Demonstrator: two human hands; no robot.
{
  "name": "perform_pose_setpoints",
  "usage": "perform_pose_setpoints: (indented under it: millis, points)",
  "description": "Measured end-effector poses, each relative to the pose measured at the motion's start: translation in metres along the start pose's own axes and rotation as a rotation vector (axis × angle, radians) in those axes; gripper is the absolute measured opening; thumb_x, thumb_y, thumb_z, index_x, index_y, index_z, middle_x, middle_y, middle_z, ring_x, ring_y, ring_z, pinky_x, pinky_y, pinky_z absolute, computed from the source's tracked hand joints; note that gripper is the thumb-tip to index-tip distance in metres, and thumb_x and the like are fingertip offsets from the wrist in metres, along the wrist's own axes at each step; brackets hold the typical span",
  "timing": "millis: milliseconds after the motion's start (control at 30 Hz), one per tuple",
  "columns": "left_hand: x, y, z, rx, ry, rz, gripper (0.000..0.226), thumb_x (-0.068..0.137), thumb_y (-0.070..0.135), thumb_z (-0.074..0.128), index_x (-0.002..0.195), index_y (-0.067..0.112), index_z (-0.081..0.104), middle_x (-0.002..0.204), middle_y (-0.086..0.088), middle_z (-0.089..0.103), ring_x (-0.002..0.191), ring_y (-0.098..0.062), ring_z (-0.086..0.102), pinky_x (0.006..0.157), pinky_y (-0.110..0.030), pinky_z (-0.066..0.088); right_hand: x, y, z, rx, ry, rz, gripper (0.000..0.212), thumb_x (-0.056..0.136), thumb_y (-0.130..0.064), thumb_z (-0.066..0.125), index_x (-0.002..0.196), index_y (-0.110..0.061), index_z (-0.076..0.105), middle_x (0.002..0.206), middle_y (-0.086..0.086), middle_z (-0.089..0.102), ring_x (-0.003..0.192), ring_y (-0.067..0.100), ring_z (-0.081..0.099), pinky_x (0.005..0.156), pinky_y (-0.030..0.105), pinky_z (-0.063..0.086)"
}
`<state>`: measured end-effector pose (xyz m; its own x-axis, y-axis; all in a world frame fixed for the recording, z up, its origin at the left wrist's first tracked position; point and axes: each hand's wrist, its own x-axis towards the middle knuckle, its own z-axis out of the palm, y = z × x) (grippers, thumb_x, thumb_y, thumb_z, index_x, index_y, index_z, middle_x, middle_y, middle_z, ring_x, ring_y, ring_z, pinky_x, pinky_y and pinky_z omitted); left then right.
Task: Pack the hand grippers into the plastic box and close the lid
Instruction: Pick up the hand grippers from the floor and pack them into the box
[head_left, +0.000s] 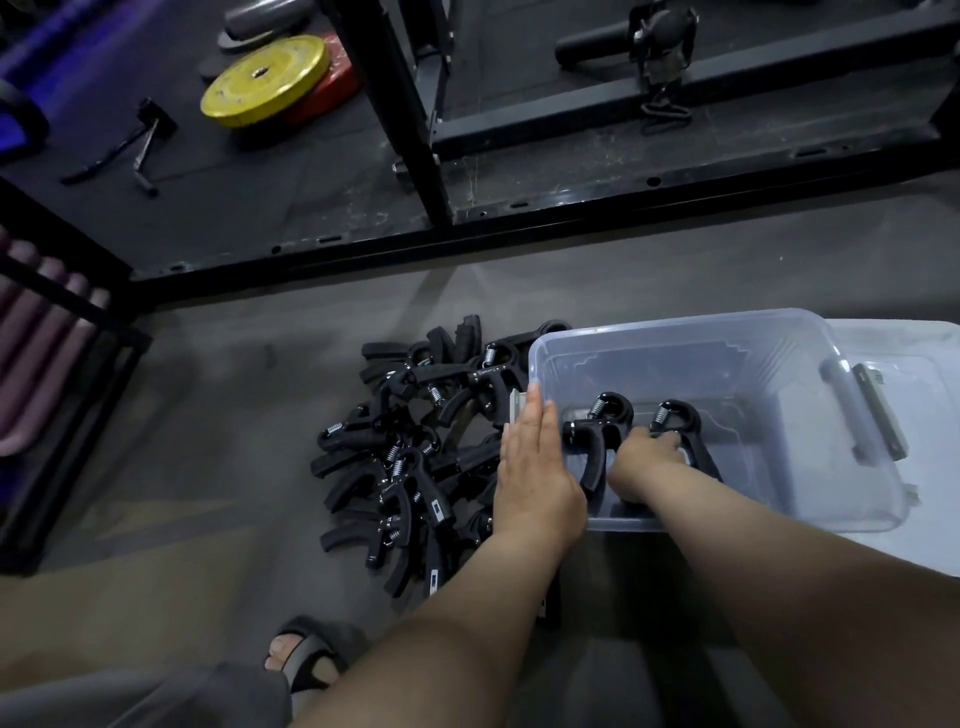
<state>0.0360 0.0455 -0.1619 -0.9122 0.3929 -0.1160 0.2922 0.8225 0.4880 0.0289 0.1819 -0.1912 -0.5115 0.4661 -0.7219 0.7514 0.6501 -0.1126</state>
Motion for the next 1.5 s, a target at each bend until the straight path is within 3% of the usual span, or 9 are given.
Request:
perform_pose_setpoints:
  millis: [100,200,367,500,600,733,900,1233,1500]
  points:
    - [0.0,-0.002,0.0,-0.018,-0.013,0.008,0.083,0.084,0.004,0.04,0.155,0.023,0.003,0.157,0.019,-0.026,0.148,-0.011,-0.014,0.121,-0.033,-0.004,-0.005,-0.007,-0.009,0.141,0.088,-0.101,0.056,0.087,-0.02,0.053,0.139,-0.006,0.035,0.143,0.024,0.03,0.129,0.042,0.039,0.104,0.046,0.038]
    - [0.001,-0.004,0.0,0.005,-0.022,0.03,0.083,0.084,0.009,0.043,0.155,0.016,0.002,0.16,0.009,-0.024,0.148,-0.012,-0.018,0.122,-0.037,-0.003,-0.02,-0.02,-0.018,0.294,0.235,-0.378,0.048,0.088,-0.015,0.046,0.135,-0.008,0.043,0.139,0.021,0.042,0.126,0.039,0.043,0.106,0.045,0.038]
    - [0.001,-0.011,0.002,0.193,0.034,-0.004,0.109,0.085,0.04,0.057,0.147,0.01,-0.027,0.159,-0.007,-0.018,0.146,-0.02,-0.024,0.12,-0.034,-0.012,-0.062,-0.042,-0.012,0.447,0.343,-0.799,0.045,0.1,-0.019,0.041,0.144,-0.013,0.044,0.147,0.009,0.045,0.137,0.021,0.039,0.111,0.025,0.024]
    - [-0.013,-0.015,-0.011,-0.148,0.187,-0.042,0.07,0.084,0.038,0.04,0.146,0.006,0.034,0.151,-0.01,0.033,0.141,-0.025,0.024,0.12,-0.031,0.012,-0.061,-0.043,-0.001,0.443,0.234,-0.749,0.052,0.101,-0.024,0.034,0.152,-0.018,0.03,0.161,-0.001,0.019,0.148,0.01,0.016,0.118,0.026,0.012]
    - [-0.032,-0.027,-0.02,-0.217,0.241,-0.06,0.061,0.082,0.029,0.028,0.133,0.007,0.051,0.139,-0.01,0.048,0.13,-0.026,0.038,0.116,-0.034,0.023,-0.06,-0.04,0.006,0.307,0.2,-0.763,0.059,0.102,-0.031,0.032,0.156,-0.02,0.012,0.164,-0.005,0.001,0.149,0.015,0.013,0.118,0.032,0.013]
    - [-0.045,-0.071,-0.029,-0.026,0.199,-0.355,0.059,0.078,0.019,0.038,0.135,0.01,0.048,0.143,-0.01,0.04,0.132,-0.03,0.033,0.113,-0.044,0.028,-0.069,-0.041,0.018,0.169,0.136,-0.698,0.073,0.1,-0.042,0.032,0.153,-0.029,-0.016,0.161,-0.008,-0.02,0.145,0.032,0.025,0.114,0.045,0.024]
    - [-0.065,-0.116,-0.035,-0.063,0.008,-0.686,0.058,0.093,0.023,0.042,0.149,0.027,0.029,0.149,-0.011,0.03,0.133,-0.033,0.033,0.111,-0.046,0.029,-0.072,-0.036,0.026,0.183,0.146,-0.687,0.074,0.098,-0.047,0.031,0.148,-0.038,-0.023,0.161,-0.011,-0.019,0.142,0.033,0.032,0.109,0.048,0.031]
    - [-0.05,-0.107,-0.033,-0.043,-0.249,-0.56,0.058,0.096,0.036,0.038,0.151,0.04,0.02,0.157,-0.004,0.023,0.141,-0.027,0.022,0.114,-0.042,0.022,-0.068,-0.032,0.026,0.21,0.16,-0.727,0.077,0.096,-0.044,0.035,0.149,-0.04,-0.02,0.162,-0.013,-0.011,0.145,0.027,0.025,0.11,0.049,0.032]
    - [-0.038,-0.114,-0.027,-0.038,-0.345,-0.689,0.056,0.097,0.043,0.037,0.15,0.041,0.02,0.152,-0.01,0.025,0.139,-0.032,0.024,0.113,-0.046,0.024,-0.066,-0.032,0.027,0.222,0.165,-0.746,0.078,0.095,-0.042,0.036,0.148,-0.04,-0.02,0.162,-0.011,-0.009,0.145,0.027,0.025,0.109,0.048,0.032]
